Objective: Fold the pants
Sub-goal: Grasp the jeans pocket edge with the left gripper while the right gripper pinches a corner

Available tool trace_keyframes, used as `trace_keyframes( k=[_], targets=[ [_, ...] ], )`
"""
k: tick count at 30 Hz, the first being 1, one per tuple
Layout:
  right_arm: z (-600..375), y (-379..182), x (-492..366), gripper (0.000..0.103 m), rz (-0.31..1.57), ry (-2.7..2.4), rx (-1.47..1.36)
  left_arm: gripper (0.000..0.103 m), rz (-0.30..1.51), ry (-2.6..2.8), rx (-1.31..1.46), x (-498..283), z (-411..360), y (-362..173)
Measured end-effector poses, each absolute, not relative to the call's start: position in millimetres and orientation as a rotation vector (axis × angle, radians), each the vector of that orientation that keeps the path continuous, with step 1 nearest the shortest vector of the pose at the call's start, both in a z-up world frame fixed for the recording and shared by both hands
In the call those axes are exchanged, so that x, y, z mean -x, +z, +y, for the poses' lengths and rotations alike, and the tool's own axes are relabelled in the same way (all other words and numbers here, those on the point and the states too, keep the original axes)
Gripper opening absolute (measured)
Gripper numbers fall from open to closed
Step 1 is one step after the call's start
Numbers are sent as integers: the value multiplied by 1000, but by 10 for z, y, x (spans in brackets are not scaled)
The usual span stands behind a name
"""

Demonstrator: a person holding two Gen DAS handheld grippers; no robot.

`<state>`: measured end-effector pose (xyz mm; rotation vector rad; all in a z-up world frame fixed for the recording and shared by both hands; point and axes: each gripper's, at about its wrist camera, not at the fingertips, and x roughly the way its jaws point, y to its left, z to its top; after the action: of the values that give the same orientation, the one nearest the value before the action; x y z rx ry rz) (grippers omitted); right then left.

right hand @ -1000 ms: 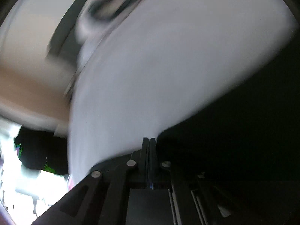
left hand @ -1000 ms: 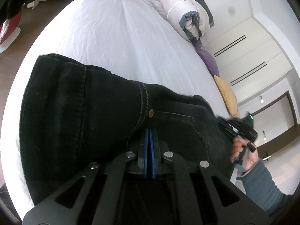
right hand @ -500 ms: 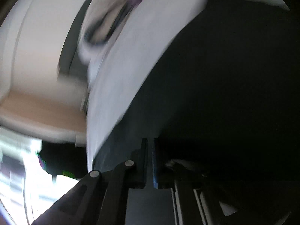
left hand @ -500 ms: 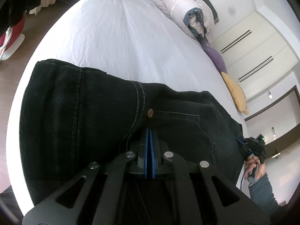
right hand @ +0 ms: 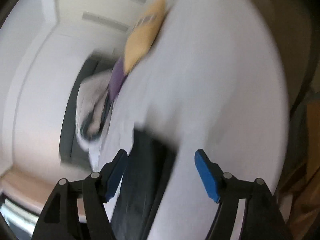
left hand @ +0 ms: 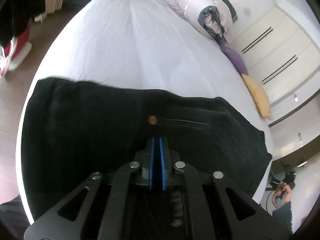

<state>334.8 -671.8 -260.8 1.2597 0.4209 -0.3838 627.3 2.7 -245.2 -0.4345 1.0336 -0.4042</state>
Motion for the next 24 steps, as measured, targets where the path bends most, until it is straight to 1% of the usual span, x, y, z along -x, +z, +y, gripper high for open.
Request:
trace_keyframes(
  k=[3,6,11,14,16,18,19,21,22,23,24],
  targets=[
    [-6548,-2698,-3428,73,495,-316,-1271,5,993,-501,403,-6225,-353,-2164],
    [-6478,-2781,-3502,73,500,-331,-1295,5,977,-633,386,-6222,-851,-1957],
    [-6561,-2778,-3589,70,511,-317,-1342,5,1038,-790,355,-6280,-1743,-2040],
    [-6583,-2758,-3754,61,511,-313,-1350,5,1083,-835,332,-6297,-2148,-2181],
    [-6593,-2691,-3882,54,507,-300,-1348,5,1124,-860,314,-6297,-2374,-2301],
    [-6597,-2707,-3962,40,531,-297,-1330,5,1158,-869,287,-6297,-2548,-2419],
    [-6588,-2711,-3907,36,535,-294,-1326,5,1173,-865,276,-6319,-2587,-2483],
    [-6607,-2754,-3906,20,530,-284,-1334,5,1213,-844,277,-6348,-2629,-2623],
    [-6622,-2789,-3885,16,522,-281,-1348,5,1223,-843,299,-6363,-2615,-2676],
    [-6631,-2818,-3881,10,516,-277,-1361,5,1229,-847,331,-6377,-2587,-2726],
    [-6644,-2853,-3864,8,505,-269,-1374,5,1240,-852,363,-6392,-2559,-2764]
  ],
)
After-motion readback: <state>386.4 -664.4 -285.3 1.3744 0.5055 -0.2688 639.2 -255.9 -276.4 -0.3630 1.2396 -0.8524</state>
